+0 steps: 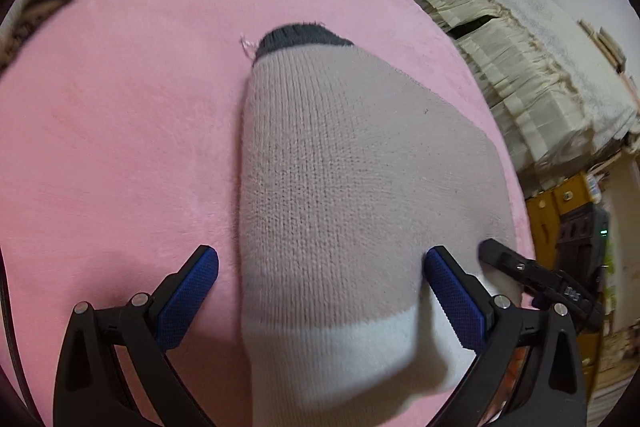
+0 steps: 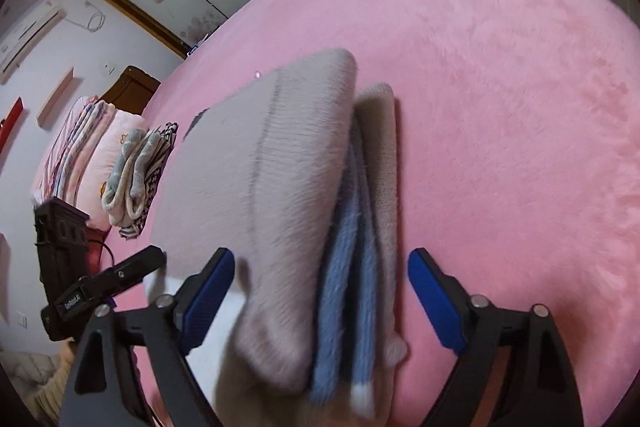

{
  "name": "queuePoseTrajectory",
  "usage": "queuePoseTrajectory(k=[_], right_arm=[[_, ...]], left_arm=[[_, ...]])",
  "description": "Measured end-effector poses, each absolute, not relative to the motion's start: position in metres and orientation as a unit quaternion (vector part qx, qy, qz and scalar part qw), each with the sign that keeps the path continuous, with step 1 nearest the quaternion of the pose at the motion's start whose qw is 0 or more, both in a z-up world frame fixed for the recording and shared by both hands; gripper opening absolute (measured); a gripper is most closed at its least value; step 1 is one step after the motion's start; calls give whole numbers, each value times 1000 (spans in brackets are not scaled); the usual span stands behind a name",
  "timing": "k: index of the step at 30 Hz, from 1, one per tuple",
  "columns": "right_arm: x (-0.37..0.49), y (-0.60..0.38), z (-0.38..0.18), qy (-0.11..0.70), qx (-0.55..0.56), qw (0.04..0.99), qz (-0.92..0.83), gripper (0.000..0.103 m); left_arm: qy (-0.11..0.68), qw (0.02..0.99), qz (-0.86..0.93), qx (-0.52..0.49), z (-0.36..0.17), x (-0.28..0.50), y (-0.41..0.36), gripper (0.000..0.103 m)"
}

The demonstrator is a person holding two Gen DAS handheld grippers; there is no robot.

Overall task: Fold small clothes
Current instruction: 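Grasp the folded sweater bundle with both tools and lift it, then carry the sweater with both tools onto the stack of folded clothes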

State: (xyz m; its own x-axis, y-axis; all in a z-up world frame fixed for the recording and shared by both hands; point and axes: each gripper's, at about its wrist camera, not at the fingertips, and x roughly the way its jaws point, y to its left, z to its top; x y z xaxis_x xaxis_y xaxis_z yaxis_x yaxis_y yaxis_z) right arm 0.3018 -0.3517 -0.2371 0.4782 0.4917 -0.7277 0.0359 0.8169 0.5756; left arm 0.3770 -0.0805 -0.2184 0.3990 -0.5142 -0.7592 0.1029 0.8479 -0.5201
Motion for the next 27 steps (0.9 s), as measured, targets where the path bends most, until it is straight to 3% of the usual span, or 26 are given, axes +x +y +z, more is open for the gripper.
queuePoseTrajectory(k=[4,6,9,12,15,20,27], right_arm=[[310,-352,-245,485,282,813,155,75],[312,-350,-247,481,287,813,160,64],[310,-346,-246,476,286,816,159,47],[306,-335,-237,468,267,830,147,39],[297,-320,-221,458,226,851,124,37],[258,-291,-192,443,191,870,104,36],[175,-252,-184,457,226,851,124,36]], left_arm=[[505,804,-218,-225,-230,380,-82,95],[503,805,-218,-228,-234,379,-83,92],[493,817,-201,-222,-231,375,-86,76],[486,830,-186,-201,-221,368,-91,61],[473,844,-175,-181,-202,357,-95,55],[466,853,-165,-166,-172,317,-88,55],[484,847,-166,-147,-154,229,-39,55]])
